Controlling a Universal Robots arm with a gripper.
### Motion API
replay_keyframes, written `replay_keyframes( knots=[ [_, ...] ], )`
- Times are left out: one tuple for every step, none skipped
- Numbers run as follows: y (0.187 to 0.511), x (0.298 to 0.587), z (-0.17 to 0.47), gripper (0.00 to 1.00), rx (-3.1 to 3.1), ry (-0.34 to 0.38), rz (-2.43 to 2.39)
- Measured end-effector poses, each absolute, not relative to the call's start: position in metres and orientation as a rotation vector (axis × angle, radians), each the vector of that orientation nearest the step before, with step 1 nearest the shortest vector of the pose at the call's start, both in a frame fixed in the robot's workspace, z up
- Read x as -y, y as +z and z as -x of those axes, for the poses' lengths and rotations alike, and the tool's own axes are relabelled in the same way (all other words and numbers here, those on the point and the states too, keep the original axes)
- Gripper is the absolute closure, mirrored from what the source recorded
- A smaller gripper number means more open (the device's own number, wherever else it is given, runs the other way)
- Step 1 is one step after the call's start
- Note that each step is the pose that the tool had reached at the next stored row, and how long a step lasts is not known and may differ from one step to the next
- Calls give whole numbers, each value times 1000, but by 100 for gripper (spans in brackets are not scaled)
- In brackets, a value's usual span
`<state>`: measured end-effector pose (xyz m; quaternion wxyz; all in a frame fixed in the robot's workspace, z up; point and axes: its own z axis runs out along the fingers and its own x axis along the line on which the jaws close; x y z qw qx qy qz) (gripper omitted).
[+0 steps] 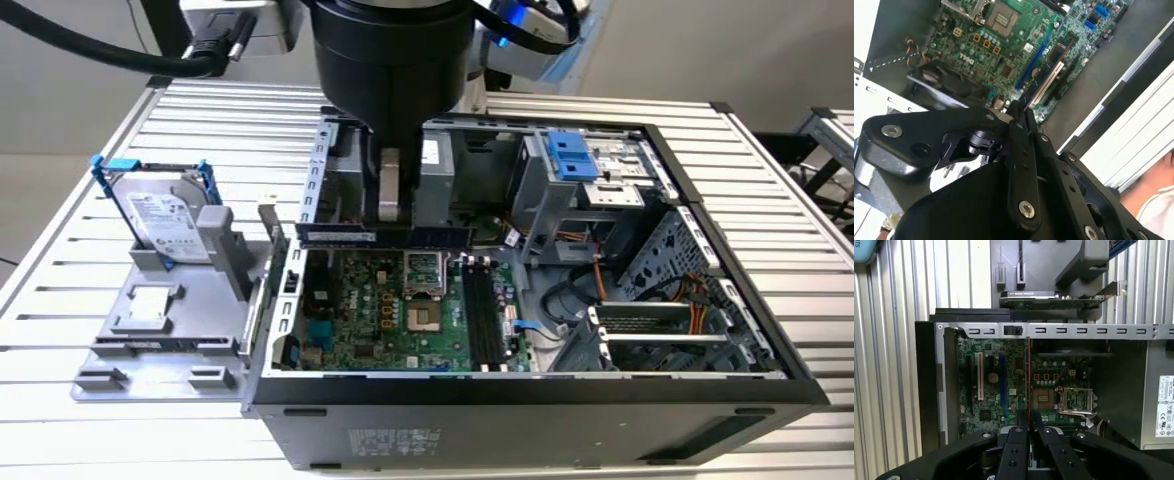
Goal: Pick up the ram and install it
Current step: 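Pick up the ram and move it above insertion slot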
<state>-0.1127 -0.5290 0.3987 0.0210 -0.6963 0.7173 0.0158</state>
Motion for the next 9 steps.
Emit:
replay_keyframes(
  knots=[
    [399,529,110,100,-2224,49,2159],
    [399,529,107,100,-2223,49,2159],
    [399,528,105,100,-2223,49,2160],
    [399,528,102,100,-2223,49,2160],
    [399,528,99,100,-2222,49,2160],
    [399,528,97,100,-2222,49,2160],
    [399,527,94,100,-2222,49,2161],
    [399,527,92,100,-2222,49,2161],
    [399,527,89,100,-2221,49,2161]
  ],
)
